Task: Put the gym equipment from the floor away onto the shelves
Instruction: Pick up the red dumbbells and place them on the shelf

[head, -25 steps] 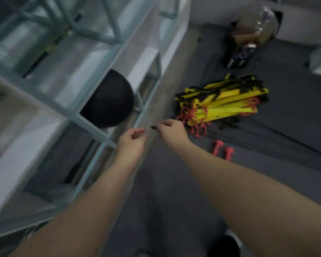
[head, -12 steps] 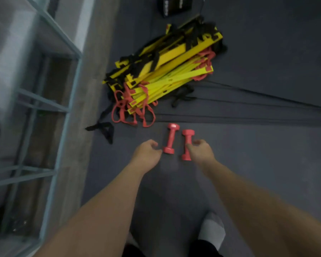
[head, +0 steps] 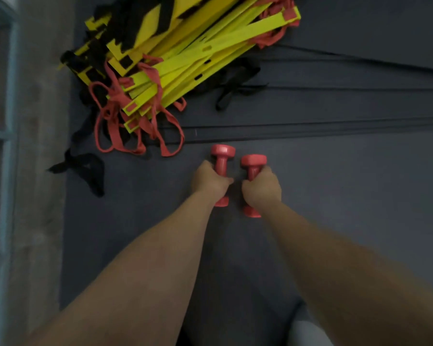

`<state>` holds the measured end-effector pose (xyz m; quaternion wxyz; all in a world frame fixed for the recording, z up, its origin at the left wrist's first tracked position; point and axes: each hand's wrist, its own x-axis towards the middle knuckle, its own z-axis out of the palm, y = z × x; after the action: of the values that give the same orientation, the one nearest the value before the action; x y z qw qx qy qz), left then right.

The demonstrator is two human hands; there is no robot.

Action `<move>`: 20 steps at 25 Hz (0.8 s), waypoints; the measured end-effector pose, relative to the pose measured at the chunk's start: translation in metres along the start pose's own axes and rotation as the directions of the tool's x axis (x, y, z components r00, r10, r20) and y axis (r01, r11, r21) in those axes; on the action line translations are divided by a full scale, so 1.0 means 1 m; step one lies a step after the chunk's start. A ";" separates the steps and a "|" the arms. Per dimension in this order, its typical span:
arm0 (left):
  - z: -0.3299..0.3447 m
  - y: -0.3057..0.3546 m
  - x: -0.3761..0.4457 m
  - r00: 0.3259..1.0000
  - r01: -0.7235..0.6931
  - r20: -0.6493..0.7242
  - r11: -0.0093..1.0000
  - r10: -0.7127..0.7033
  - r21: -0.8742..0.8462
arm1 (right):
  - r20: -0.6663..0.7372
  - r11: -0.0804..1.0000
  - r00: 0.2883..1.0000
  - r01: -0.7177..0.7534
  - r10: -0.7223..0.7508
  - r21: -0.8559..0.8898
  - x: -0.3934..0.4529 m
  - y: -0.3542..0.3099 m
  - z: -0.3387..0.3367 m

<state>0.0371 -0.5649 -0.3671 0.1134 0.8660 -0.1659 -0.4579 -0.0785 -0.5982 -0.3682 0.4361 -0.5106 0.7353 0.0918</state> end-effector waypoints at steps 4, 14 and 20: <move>-0.012 0.004 -0.003 1.000 0.022 -0.019 0.997 -0.023 -0.076 | -0.026 0.997 0.997 0.071 -0.070 0.030 -0.013 -0.008 -0.009; -0.175 0.034 -0.140 0.999 0.053 0.037 0.843 -0.039 -0.536 | -0.006 0.919 0.966 0.247 -0.257 0.309 -0.149 -0.120 -0.096; -0.289 0.000 -0.288 0.982 0.011 -0.076 0.455 -0.172 -0.890 | 0.266 0.854 0.817 0.449 -0.511 0.261 -0.312 -0.193 -0.159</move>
<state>0.1262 -0.4395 0.0110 0.5343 0.7211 0.1522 -0.4140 0.0251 -0.5703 0.0173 0.6061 -0.6145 0.5049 -0.0076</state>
